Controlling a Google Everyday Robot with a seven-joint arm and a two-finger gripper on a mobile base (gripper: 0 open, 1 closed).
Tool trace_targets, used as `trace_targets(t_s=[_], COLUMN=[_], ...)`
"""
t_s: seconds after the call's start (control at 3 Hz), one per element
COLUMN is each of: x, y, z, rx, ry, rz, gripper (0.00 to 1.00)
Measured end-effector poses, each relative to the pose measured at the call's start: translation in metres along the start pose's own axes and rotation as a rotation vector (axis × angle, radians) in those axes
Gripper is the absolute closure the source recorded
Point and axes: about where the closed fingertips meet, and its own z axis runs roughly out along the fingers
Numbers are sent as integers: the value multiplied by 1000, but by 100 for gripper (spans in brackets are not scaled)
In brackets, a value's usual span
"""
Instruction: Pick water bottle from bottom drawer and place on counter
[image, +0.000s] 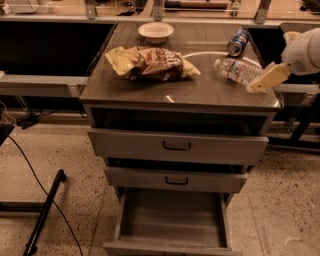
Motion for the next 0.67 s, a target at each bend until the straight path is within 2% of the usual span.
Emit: trace_targets(t_s=[0.33,0.67], x=[6,7], y=[-5,-5], z=[-76,-71], rx=[49,46], ry=[-78,-69], rz=[-43,-43], gripper=[0,0])
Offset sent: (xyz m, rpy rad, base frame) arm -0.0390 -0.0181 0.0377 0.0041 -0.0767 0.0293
